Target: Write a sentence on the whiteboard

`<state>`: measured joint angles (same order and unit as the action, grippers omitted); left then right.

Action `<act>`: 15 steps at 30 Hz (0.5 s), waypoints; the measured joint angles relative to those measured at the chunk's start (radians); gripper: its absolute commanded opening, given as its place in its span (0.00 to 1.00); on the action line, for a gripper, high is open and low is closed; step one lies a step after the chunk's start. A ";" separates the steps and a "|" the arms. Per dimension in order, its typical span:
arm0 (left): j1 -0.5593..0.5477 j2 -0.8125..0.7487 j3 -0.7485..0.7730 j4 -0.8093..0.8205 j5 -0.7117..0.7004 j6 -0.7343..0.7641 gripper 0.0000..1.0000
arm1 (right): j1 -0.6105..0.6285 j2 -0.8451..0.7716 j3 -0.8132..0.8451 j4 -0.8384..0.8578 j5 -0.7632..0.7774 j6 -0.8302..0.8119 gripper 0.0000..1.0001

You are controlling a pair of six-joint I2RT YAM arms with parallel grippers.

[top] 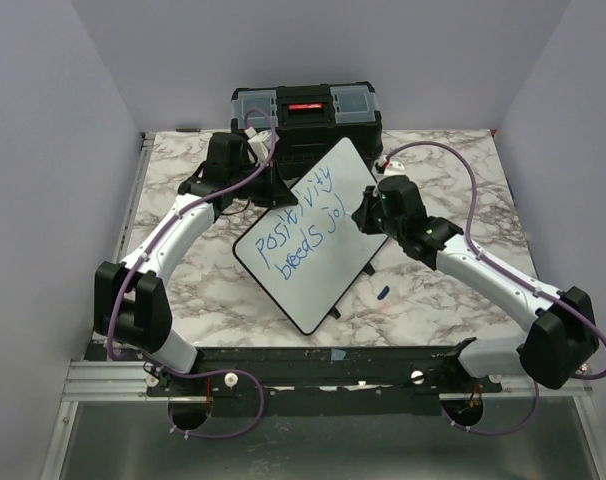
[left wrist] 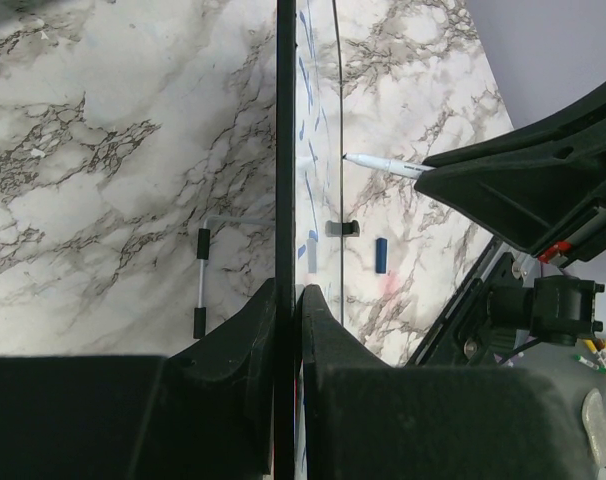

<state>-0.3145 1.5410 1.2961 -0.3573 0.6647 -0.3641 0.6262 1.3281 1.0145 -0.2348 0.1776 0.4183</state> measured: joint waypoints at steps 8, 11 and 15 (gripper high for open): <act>0.000 0.000 0.000 0.000 0.000 0.000 0.00 | 0.000 0.017 0.052 0.003 0.021 0.000 0.01; 0.000 0.000 0.000 0.000 0.000 0.000 0.00 | 0.000 0.038 0.066 0.007 0.024 0.000 0.01; 0.000 0.000 0.000 0.000 0.000 0.000 0.00 | 0.000 0.065 0.075 0.008 0.024 0.000 0.01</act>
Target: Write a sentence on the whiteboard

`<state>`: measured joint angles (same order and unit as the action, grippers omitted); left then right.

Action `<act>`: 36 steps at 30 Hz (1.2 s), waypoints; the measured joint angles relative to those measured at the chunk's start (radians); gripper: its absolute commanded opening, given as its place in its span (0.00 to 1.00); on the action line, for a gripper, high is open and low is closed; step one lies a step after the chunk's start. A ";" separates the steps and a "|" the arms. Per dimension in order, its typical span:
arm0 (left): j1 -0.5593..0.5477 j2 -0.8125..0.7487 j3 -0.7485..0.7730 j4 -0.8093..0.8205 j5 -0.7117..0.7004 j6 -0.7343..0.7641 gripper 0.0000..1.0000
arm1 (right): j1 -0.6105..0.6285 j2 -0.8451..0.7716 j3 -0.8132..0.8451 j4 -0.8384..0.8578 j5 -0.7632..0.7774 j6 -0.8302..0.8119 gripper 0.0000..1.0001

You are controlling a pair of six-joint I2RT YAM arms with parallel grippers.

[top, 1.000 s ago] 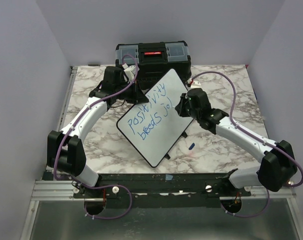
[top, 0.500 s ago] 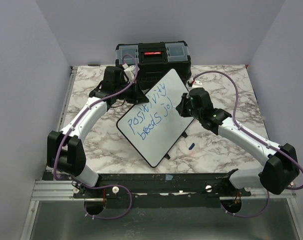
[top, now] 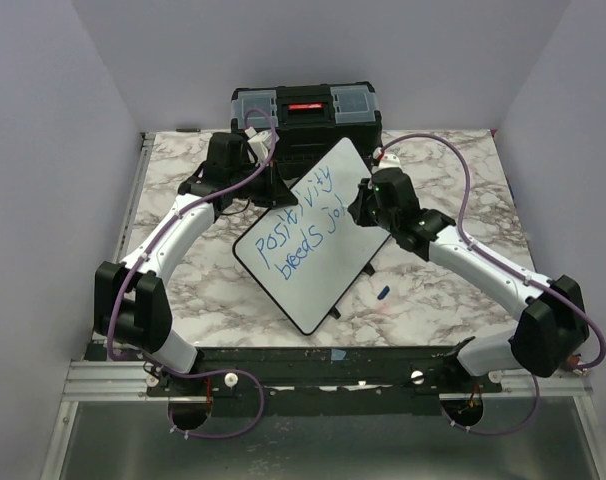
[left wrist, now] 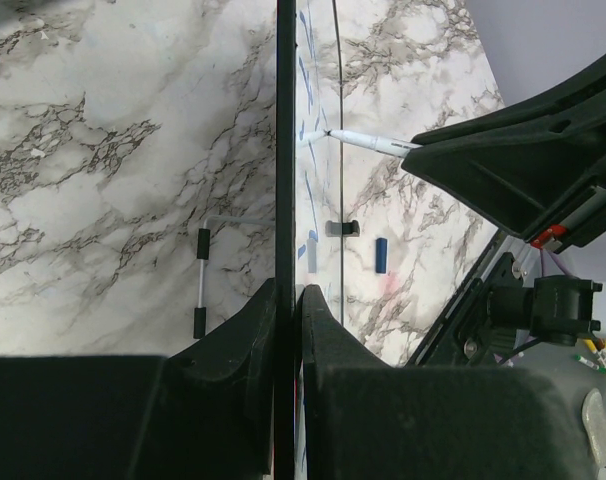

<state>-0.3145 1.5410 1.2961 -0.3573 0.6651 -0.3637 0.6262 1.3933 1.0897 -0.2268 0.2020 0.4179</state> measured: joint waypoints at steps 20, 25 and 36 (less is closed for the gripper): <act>0.000 0.000 0.000 -0.003 0.000 0.000 0.00 | 0.000 0.036 0.021 0.002 0.052 -0.001 0.01; 0.000 0.000 0.000 -0.003 0.000 0.000 0.00 | 0.000 0.038 0.021 0.001 0.066 -0.002 0.01; 0.000 0.000 0.000 -0.003 0.000 0.000 0.00 | 0.000 0.037 0.018 -0.004 0.072 -0.001 0.01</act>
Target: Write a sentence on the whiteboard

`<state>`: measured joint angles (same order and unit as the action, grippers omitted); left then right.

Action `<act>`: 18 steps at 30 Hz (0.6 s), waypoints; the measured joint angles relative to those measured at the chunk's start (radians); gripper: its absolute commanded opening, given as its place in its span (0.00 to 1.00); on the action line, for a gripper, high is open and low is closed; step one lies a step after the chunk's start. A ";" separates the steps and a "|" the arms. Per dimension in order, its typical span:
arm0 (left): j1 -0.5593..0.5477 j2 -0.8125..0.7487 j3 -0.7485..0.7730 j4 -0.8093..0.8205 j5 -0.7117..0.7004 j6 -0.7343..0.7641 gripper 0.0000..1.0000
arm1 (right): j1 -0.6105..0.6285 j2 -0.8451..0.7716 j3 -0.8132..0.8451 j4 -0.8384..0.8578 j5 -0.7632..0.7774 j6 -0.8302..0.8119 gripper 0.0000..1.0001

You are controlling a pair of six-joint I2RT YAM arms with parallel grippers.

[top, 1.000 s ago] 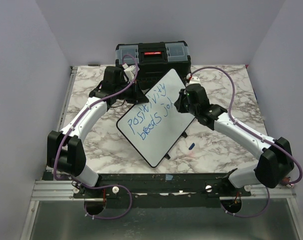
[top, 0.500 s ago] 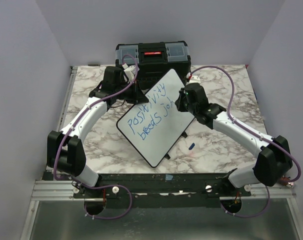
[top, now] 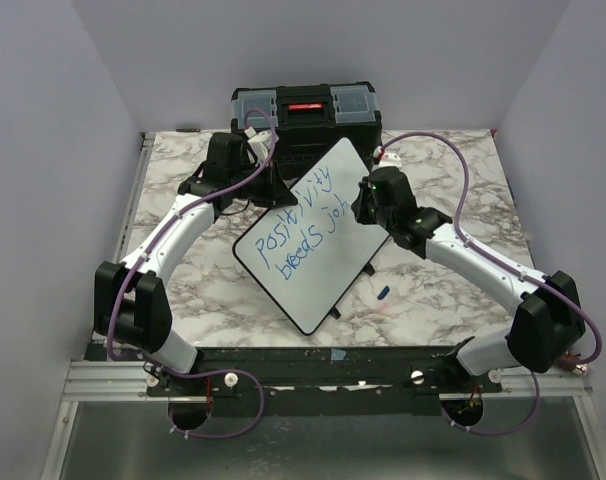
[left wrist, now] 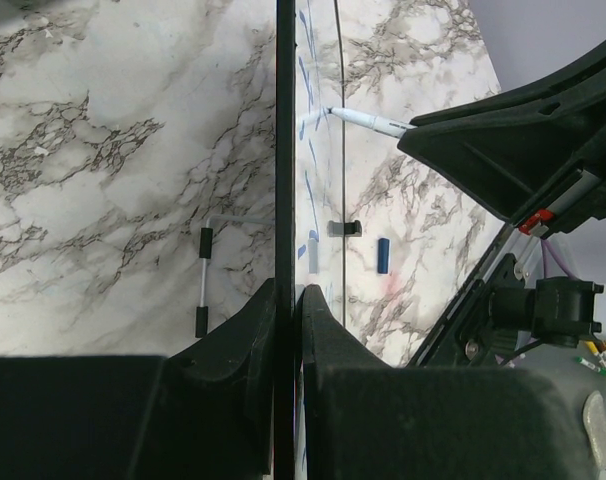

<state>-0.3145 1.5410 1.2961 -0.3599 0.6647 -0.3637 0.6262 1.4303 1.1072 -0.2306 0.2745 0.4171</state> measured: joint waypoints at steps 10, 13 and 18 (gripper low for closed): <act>0.000 0.000 0.000 -0.001 0.000 0.000 0.00 | 0.000 -0.008 -0.021 -0.003 -0.010 0.001 0.01; 0.000 0.000 0.000 -0.001 0.000 0.000 0.00 | 0.000 -0.011 -0.026 -0.004 -0.020 0.002 0.01; 0.000 0.000 0.000 -0.003 0.000 0.000 0.00 | 0.000 -0.013 -0.029 -0.006 -0.037 0.005 0.01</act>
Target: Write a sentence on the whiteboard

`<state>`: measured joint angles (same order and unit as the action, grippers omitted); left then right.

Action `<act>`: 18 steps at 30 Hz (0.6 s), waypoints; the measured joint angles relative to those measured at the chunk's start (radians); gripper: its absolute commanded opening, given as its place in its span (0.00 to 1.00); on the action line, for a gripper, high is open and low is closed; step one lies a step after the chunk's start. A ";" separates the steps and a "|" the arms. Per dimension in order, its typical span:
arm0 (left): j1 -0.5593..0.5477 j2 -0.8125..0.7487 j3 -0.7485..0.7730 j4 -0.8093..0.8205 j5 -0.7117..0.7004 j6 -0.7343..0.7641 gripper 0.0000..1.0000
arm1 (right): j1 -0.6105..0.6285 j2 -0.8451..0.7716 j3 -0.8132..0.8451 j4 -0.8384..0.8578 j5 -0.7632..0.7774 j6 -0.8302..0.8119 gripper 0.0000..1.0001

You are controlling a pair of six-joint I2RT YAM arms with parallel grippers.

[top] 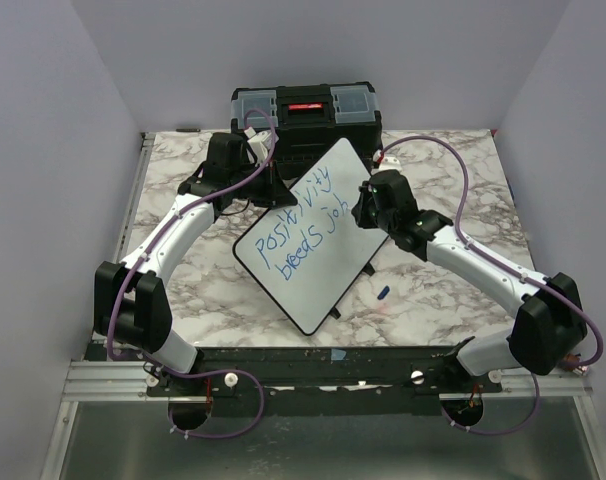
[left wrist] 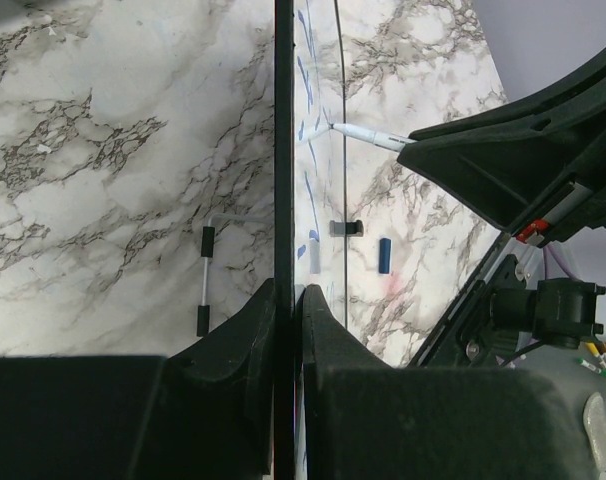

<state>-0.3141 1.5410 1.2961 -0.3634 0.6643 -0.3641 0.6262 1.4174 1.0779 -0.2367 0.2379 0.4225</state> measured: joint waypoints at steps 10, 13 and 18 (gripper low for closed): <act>0.000 0.000 0.000 -0.002 0.000 0.000 0.00 | 0.000 -0.006 -0.004 -0.006 -0.035 0.014 0.01; 0.000 0.000 0.000 -0.002 -0.001 -0.001 0.00 | -0.003 -0.007 -0.004 -0.008 -0.044 0.016 0.01; 0.000 0.000 0.000 -0.002 -0.001 0.000 0.00 | -0.005 -0.010 -0.004 -0.013 -0.051 0.021 0.01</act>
<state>-0.3141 1.5410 1.2961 -0.3649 0.6636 -0.3645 0.6212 1.4078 1.0740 -0.2493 0.1871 0.4435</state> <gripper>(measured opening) 0.118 0.120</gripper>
